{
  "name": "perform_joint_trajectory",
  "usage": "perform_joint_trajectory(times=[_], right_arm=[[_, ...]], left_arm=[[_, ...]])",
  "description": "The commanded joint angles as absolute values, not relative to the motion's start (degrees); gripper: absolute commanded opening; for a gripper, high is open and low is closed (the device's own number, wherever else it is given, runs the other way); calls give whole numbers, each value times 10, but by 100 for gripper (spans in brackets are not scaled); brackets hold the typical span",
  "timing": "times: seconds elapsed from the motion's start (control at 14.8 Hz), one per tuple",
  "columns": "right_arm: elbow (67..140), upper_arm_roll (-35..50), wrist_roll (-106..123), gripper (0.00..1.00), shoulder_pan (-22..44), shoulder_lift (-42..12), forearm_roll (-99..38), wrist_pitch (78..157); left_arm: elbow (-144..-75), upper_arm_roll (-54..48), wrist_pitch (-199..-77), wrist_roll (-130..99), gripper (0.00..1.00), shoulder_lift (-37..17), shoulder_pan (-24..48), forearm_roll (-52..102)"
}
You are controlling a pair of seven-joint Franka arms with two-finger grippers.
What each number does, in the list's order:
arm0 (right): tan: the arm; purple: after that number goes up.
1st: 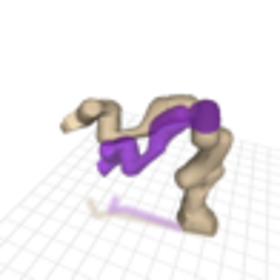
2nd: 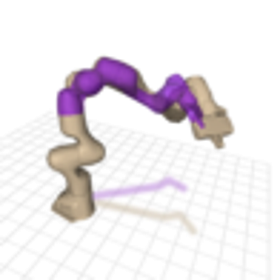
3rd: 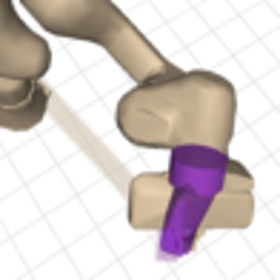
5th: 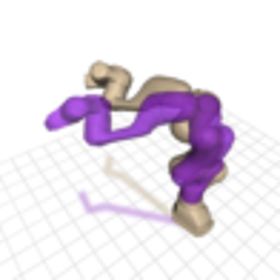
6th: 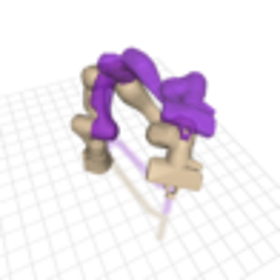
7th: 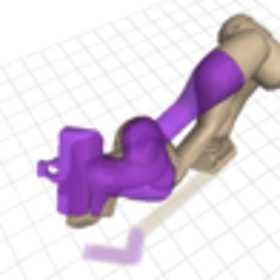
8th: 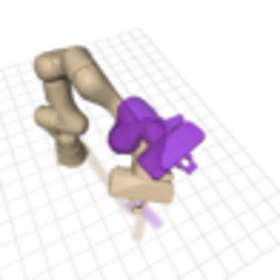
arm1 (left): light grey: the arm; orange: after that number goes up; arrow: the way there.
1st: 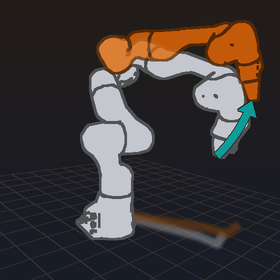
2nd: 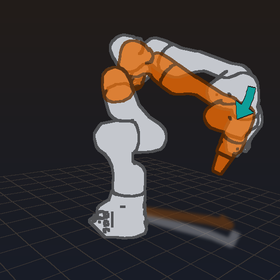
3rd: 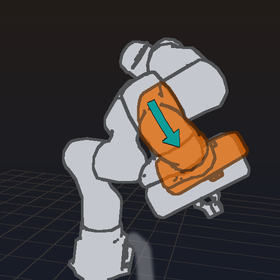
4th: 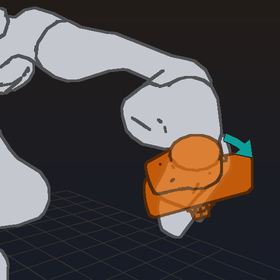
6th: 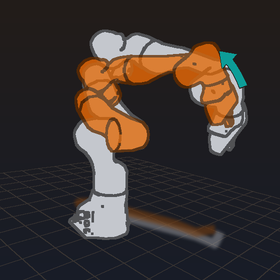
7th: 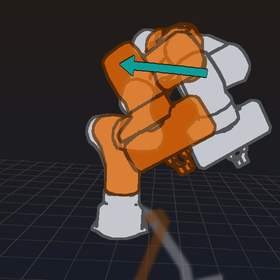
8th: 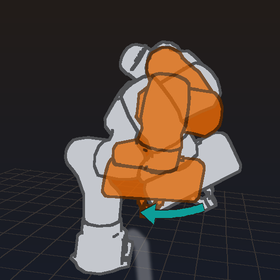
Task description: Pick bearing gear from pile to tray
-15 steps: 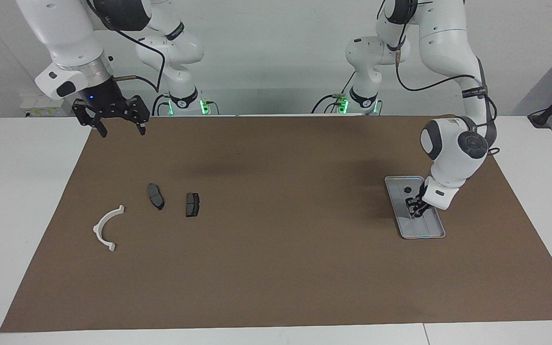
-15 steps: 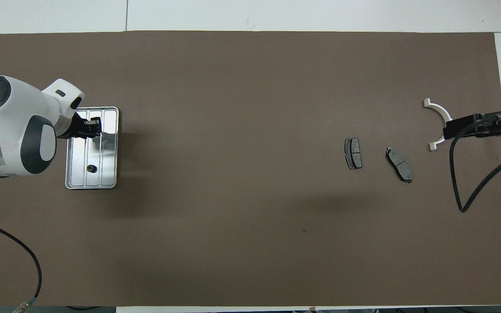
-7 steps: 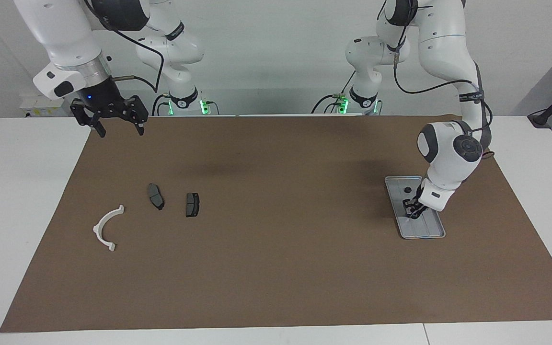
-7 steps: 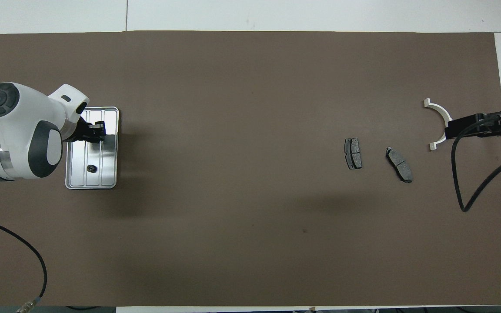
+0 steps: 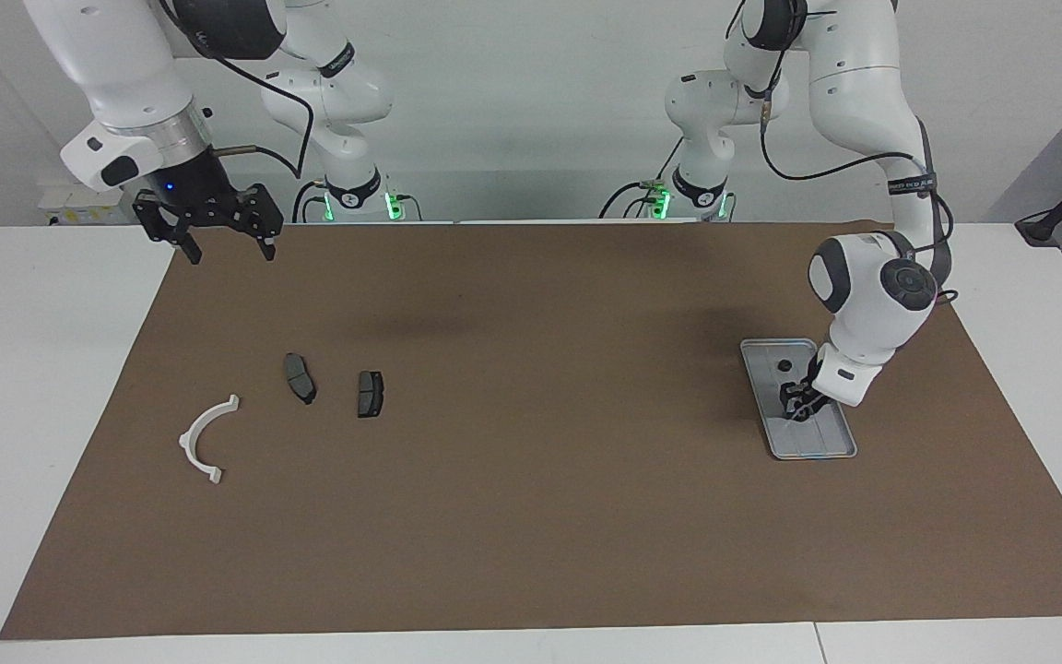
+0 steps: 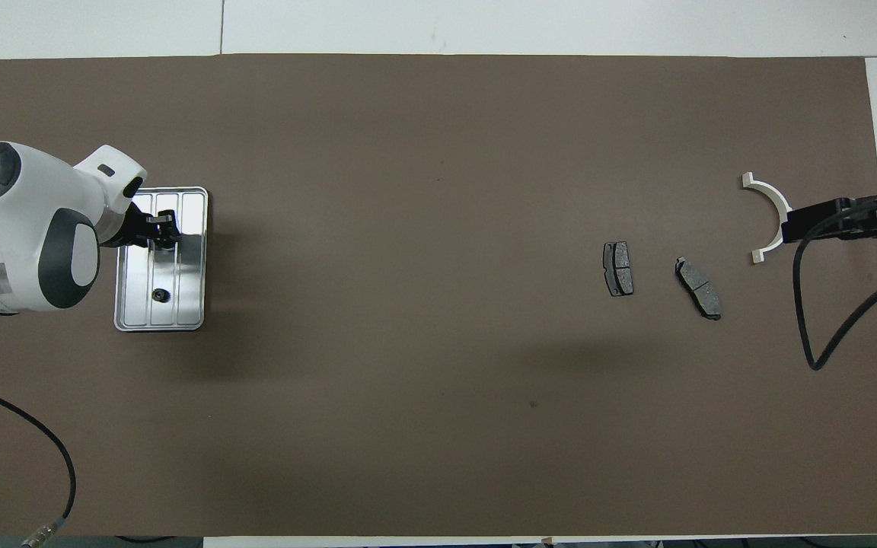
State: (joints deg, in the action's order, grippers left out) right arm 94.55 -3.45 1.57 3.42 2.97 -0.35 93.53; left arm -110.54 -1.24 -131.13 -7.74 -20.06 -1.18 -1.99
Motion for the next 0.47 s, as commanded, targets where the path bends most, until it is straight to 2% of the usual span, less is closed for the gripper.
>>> perform_joint_trajectory(times=[0.0, 0.07, 0.14, 0.2, 0.41], right_arm=[[952, -31, 5, 100, 28, 35, -6, 947], [952, -31, 5, 100, 29, 35, -6, 946], [952, -31, 5, 100, 29, 35, -6, 946], [952, -31, 5, 100, 28, 35, -6, 946], [952, -31, 6, 100, 27, 35, -6, 946]], left_arm=[[-1068, -16, -1252, -66, 71, -196, -18, -15], [-1056, -16, -1233, -67, 85, -193, -15, -15], [-1044, -16, -1205, -67, 90, -186, -16, -14], [-1028, -17, -1170, -67, 100, -173, -18, -15], [-1001, -15, -1066, -66, 100, -102, -30, -14]])
